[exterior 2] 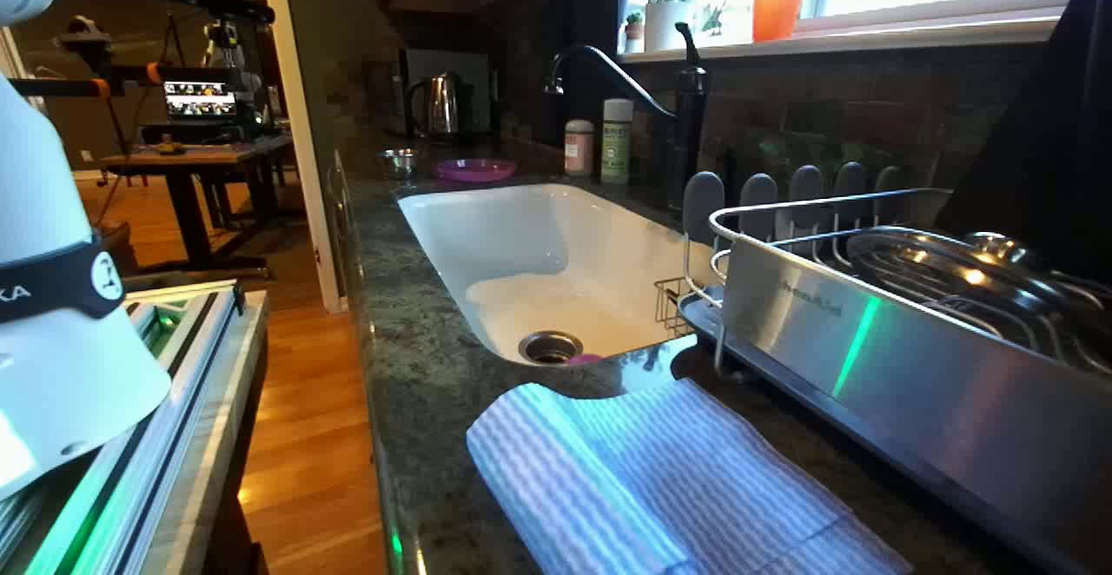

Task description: Put the purple plate on the plate rack

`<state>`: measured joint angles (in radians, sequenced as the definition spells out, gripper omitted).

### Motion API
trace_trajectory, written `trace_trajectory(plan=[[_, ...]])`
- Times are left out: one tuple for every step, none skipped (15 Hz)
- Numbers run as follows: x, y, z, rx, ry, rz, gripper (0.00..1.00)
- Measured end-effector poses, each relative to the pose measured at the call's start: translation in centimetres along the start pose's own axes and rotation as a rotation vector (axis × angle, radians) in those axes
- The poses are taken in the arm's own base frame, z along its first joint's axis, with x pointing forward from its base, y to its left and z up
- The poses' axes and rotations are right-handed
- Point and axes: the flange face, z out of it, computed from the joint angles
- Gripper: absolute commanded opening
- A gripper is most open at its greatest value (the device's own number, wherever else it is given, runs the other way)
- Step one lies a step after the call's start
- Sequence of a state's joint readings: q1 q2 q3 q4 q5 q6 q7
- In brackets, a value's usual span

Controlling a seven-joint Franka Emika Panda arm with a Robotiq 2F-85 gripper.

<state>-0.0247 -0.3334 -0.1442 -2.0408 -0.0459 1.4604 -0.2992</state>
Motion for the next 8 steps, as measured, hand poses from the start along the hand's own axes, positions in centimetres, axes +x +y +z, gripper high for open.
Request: trace_trajectory(plan=[[0.00,0.00,0.00,0.000,0.000,0.000,1.00],[0.00,0.00,0.00,0.000,0.000,0.000,1.00],[0.00,0.00,0.00,0.000,0.000,0.000,1.00],[0.00,0.00,0.00,0.000,0.000,0.000,1.00],[0.00,0.00,0.00,0.000,0.000,0.000,1.00],[0.00,-0.01,0.00,0.000,0.000,0.000,1.00],[0.16,-0.26,0.00,0.005,0.005,-0.005,1.00],[0.61,-0.99,0.06,0.013,0.014,-0.015,1.00]])
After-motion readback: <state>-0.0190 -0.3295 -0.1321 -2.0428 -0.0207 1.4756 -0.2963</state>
